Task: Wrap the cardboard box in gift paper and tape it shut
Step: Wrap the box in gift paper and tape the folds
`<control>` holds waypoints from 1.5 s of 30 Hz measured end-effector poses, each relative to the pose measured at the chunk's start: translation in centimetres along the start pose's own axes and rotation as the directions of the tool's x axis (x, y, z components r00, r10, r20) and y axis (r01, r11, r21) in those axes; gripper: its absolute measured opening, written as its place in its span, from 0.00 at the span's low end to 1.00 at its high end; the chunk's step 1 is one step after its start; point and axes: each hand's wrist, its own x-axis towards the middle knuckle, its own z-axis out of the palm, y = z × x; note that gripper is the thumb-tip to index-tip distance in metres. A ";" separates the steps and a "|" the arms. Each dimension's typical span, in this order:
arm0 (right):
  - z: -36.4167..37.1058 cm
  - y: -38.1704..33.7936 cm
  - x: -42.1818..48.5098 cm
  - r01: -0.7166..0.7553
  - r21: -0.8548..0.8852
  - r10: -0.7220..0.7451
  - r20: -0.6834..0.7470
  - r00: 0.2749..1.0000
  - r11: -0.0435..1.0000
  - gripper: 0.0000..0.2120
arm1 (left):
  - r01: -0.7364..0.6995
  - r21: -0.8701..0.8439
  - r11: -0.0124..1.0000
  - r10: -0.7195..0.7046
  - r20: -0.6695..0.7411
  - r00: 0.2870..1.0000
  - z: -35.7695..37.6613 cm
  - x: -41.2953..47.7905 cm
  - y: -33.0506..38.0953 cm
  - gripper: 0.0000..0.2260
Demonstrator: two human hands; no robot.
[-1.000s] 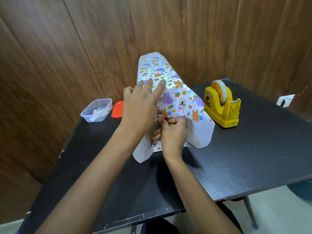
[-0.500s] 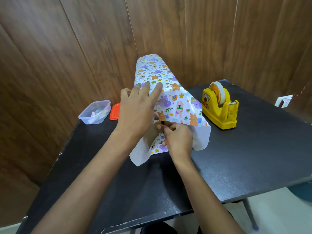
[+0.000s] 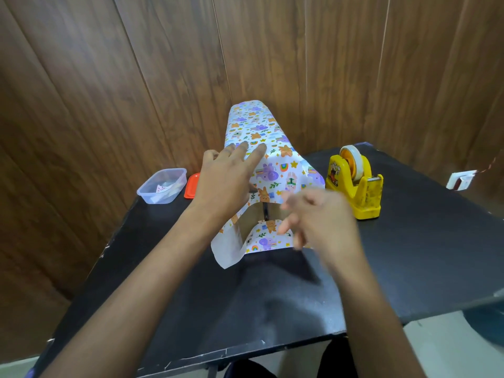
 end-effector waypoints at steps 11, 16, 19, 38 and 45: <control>-5.3 6.1 8.1 -0.183 0.034 0.186 -0.176 0.967 0.983 0.17 | 0.045 0.137 0.990 -0.045 -0.003 0.999 0.4 0.0 0.9 0.44; -4.5 10.6 8.2 -0.459 0.151 0.445 0.119 0.888 0.876 0.14 | 0.092 -0.138 0.986 -0.066 0.180 0.981 -1.2 1.0 -0.8 0.34; -4.3 10.9 8.2 -0.557 0.214 0.518 0.211 0.829 0.803 0.11 | 0.343 -0.564 0.751 -0.134 0.378 0.916 -1.6 1.3 -2.2 0.28; -1.0 10.2 9.9 -0.697 0.045 0.642 0.353 0.681 0.715 0.25 | 0.582 -0.808 -0.091 -0.426 0.560 0.711 -2.0 -1.4 -5.0 0.10; -1.9 9.2 8.3 -0.593 0.255 0.528 0.281 0.802 0.764 0.11 | 0.524 -0.845 -0.105 -0.468 0.507 0.724 -2.3 -3.4 -6.0 0.11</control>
